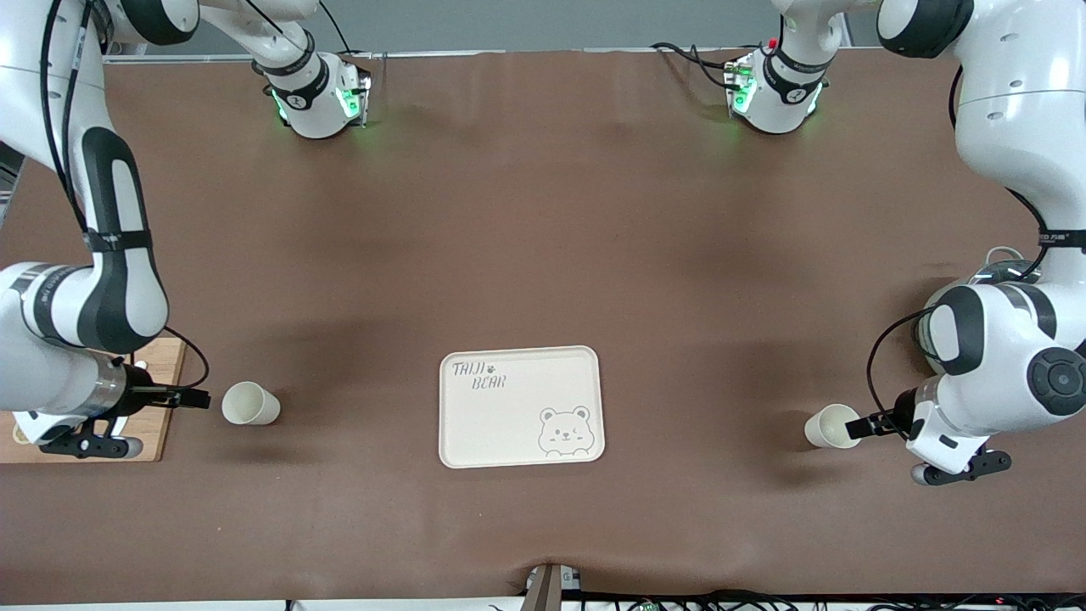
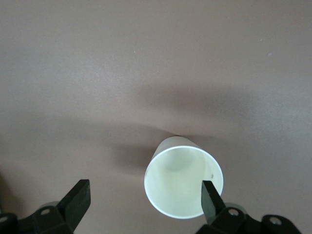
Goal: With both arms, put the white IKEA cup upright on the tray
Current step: 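Reach the right gripper to one white cup while the left gripper reaches the other, then close the right gripper on its cup while the left gripper grasps its cup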
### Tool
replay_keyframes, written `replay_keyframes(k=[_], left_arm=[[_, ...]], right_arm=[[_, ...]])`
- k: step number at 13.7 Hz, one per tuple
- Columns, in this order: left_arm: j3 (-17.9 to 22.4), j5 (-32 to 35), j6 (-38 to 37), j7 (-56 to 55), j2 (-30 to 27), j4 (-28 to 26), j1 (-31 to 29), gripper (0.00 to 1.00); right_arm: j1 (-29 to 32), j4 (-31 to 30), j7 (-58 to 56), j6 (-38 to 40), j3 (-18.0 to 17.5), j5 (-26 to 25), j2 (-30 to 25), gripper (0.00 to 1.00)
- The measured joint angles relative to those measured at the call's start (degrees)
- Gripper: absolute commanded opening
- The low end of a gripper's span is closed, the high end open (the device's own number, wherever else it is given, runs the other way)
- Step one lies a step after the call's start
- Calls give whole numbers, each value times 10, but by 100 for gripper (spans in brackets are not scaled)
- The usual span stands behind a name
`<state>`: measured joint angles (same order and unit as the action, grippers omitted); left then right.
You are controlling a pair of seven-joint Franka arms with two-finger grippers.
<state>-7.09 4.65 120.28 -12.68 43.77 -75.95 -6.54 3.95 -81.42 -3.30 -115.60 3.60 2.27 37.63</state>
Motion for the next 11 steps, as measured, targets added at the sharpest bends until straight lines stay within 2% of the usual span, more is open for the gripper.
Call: replay_keyframes(k=[7,9,11], left_arm=[[0,16,11,2,40,0,1,99],[0,16,12,2,42,0,2,71],[0,16,12,2,41,1,2,51]], right_arm=[[-4,0,0,-16,-2,0,15,100],[-4,0,0,-23,-2,0,21,100],[-4,0,0,-32,-2,0,29,100]])
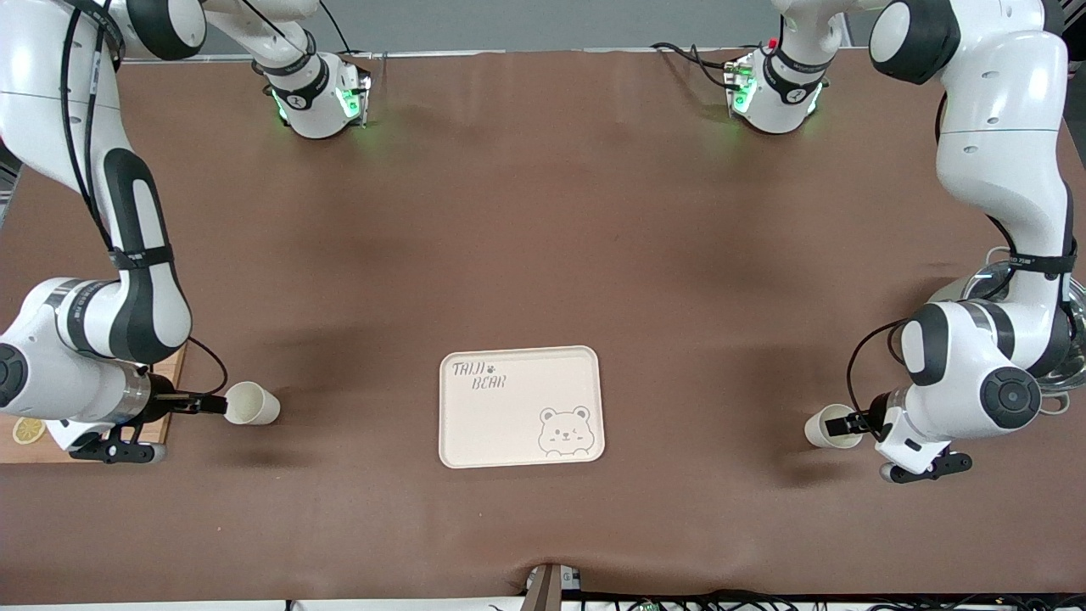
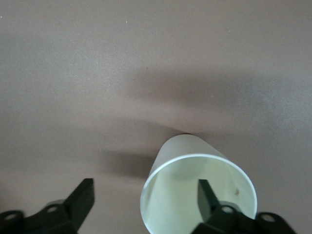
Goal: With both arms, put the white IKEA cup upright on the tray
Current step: 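Close the right gripper on its cup while the left gripper grasps its cup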
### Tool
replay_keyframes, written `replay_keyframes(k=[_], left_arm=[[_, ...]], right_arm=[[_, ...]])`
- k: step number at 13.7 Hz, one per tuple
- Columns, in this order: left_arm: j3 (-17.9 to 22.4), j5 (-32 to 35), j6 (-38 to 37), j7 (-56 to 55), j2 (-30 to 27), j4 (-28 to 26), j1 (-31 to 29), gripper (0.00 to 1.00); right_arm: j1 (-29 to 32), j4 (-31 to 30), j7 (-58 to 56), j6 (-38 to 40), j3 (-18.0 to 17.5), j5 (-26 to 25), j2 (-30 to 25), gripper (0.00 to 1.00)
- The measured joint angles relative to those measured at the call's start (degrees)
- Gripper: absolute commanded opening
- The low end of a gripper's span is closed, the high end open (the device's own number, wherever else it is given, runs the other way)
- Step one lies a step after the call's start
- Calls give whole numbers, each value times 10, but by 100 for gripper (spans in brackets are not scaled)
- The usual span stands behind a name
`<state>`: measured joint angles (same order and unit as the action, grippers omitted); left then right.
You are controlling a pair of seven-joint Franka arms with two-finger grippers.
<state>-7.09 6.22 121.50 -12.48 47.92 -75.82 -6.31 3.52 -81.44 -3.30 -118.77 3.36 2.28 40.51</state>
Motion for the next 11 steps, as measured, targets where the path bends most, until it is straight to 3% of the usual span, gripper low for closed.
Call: replay_keyframes(k=[8,11], left_arm=[[0,0,0,0,0,8,1,0],[-3,0,1,0,-5,13,3,0]], right_arm=[[-5,0,0,-14,-1,0,28,100],[-7,0,0,-24,-2,0,35,100]])
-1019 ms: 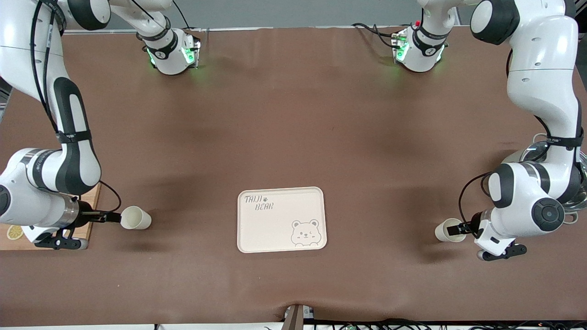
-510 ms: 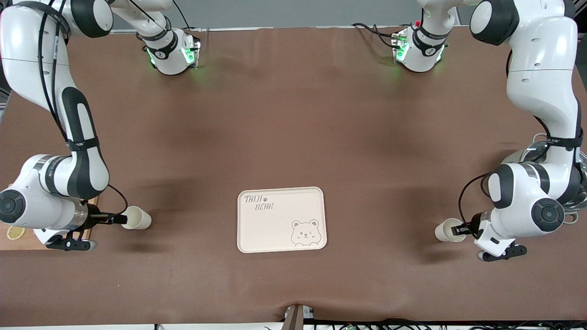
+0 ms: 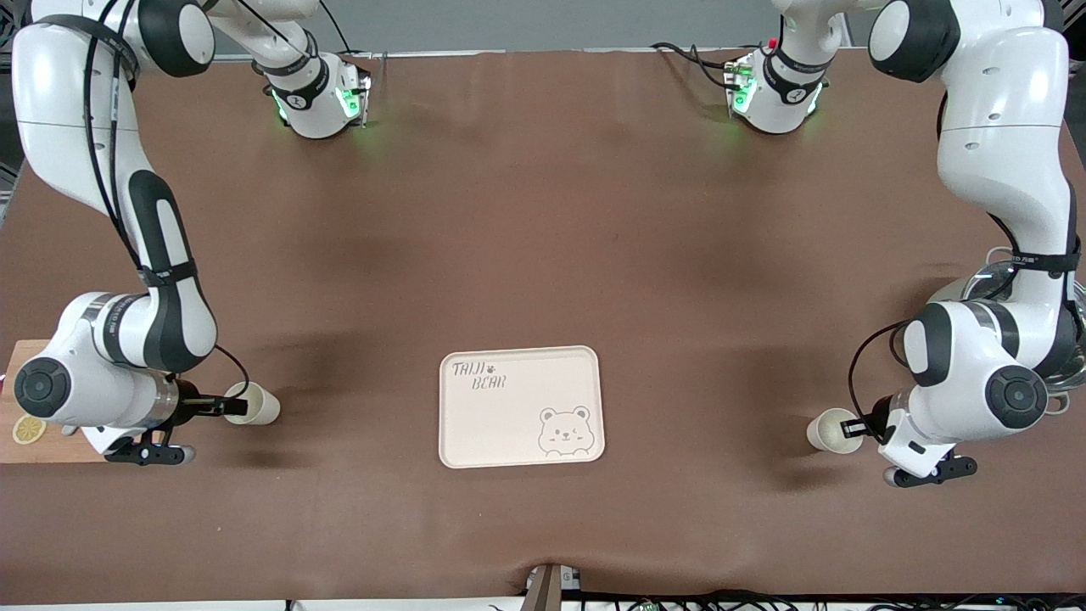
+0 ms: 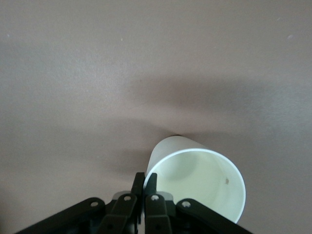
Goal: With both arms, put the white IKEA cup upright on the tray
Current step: 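Close the right gripper on its cup while the left gripper grasps its cup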
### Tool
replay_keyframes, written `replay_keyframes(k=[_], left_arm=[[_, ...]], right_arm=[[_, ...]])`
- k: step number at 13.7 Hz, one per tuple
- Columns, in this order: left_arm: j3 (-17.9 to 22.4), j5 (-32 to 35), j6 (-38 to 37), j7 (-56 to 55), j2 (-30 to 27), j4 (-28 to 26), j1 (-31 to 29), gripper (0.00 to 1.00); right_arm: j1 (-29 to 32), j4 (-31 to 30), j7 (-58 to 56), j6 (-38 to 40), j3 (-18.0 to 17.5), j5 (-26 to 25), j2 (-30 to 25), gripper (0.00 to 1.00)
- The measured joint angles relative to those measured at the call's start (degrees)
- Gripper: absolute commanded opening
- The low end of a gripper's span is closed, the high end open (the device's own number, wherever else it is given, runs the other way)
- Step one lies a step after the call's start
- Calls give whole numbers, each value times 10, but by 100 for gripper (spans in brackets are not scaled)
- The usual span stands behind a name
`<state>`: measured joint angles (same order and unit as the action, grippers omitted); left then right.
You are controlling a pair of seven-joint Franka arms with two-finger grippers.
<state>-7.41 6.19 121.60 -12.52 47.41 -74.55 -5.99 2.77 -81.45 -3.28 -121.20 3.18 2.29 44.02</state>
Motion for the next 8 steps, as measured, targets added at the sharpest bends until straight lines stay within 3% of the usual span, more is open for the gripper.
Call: replay_keyframes(k=[8], left_arm=[[-5,0,-2,-19,-43,7,7,0]], right_arm=[[0,0,0,-11,0,0,18,100]])
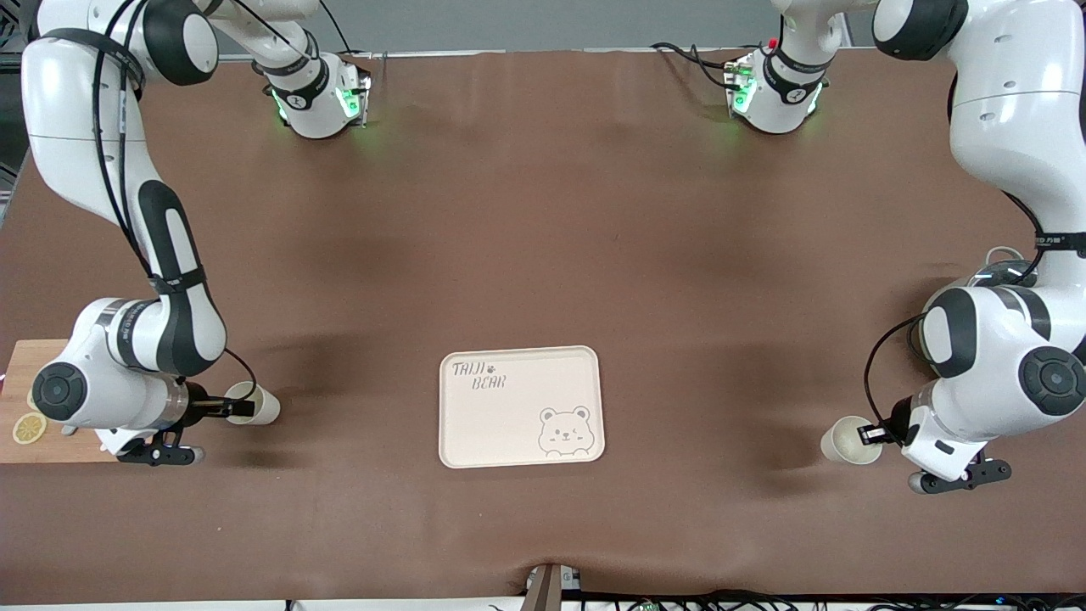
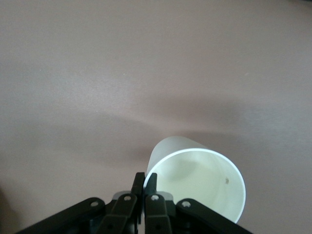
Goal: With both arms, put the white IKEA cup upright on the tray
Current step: 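Close the right gripper on its cup while the left gripper grasps its cup, then carry the cup with the left gripper onto the bear tray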
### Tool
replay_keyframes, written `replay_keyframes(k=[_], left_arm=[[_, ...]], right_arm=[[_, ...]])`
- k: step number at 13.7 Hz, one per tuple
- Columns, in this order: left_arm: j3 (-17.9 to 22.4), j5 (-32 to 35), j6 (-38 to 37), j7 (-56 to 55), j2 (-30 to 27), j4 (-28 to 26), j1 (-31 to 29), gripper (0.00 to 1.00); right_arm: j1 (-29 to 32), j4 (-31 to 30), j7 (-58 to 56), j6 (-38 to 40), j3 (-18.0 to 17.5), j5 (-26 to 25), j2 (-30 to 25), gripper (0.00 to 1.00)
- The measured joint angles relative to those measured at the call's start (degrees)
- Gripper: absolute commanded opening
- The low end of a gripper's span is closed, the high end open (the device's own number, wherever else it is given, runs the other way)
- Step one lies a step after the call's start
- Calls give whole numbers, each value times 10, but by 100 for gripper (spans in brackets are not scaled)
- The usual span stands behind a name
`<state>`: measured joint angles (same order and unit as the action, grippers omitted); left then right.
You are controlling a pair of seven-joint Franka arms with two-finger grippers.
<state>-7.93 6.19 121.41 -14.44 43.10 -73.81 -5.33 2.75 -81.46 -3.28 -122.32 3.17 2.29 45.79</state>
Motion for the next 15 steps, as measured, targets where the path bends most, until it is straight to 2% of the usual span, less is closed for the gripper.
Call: replay_keyframes(k=[2,3,6,10,15], left_arm=[[-1,0,-2,-30,-9,0,17,0],[-1,0,-3,-50,-13,0,29,0],[-2,0,-13,-122,-21,0,68,0],[-3,-32,-15,-197,-28,0,109,0],[-5,-57,-17,-307,-31,0,171,0]], right_arm=[[0,0,0,0,0,0,0,100],[0,0,0,0,0,0,0,97],[-1,0,0,0,0,0,0,76],[-4,0,1,0,-1,0,0,67],[-7,0,2,1,-1,0,0,35]])
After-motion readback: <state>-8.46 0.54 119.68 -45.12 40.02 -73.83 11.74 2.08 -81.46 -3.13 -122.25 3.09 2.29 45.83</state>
